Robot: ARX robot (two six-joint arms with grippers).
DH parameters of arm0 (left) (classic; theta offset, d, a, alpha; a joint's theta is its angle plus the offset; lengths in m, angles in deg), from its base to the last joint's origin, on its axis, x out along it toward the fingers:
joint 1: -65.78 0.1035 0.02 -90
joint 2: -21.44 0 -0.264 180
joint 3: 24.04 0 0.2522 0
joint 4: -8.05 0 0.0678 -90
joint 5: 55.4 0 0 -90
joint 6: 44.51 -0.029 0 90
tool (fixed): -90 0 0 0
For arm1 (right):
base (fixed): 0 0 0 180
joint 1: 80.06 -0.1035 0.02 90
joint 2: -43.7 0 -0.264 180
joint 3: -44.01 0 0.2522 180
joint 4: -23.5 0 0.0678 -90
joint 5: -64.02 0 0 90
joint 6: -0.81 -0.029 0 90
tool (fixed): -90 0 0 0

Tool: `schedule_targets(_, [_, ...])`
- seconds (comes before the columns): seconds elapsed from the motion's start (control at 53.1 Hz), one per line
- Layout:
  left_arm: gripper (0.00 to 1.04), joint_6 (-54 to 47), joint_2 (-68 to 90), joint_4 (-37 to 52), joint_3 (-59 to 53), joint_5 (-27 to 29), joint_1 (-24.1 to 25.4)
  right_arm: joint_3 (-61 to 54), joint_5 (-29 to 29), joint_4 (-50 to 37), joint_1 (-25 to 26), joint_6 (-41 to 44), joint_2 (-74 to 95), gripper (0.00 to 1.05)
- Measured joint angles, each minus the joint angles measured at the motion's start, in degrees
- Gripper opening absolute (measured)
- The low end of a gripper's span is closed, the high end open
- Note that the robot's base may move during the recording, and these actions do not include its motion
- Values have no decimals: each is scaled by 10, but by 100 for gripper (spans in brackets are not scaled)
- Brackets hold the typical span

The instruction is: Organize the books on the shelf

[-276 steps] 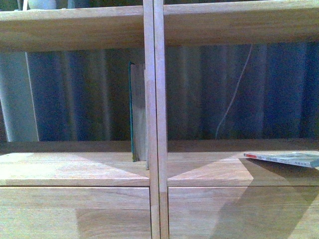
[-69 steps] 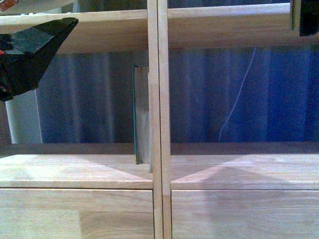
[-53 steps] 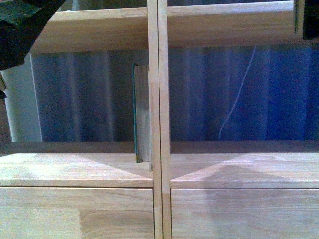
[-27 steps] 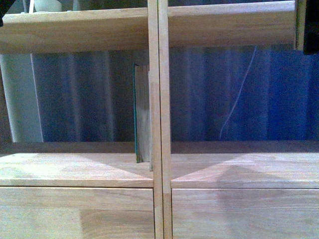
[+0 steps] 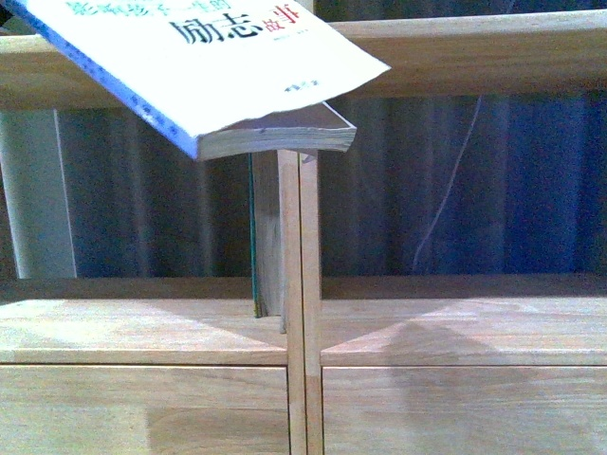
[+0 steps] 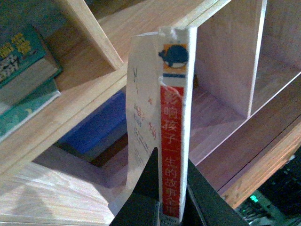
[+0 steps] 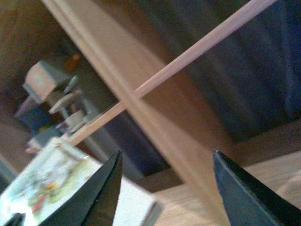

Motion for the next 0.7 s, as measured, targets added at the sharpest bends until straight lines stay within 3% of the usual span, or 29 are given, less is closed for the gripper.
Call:
schedule_targets(0.188, [7,-79,-19,-50,2,-54,71,-55,-51,-20,108,103,-36,99])
schedule_targets(0.377, [7,-181,-49,-79,2,-112,147,-113,-59,-38,175,140,-45,98])
schedule_targets(0.697, [7,-398,-148,-129,-53,-195,219,-170,17,-50,196,175,-56,98])
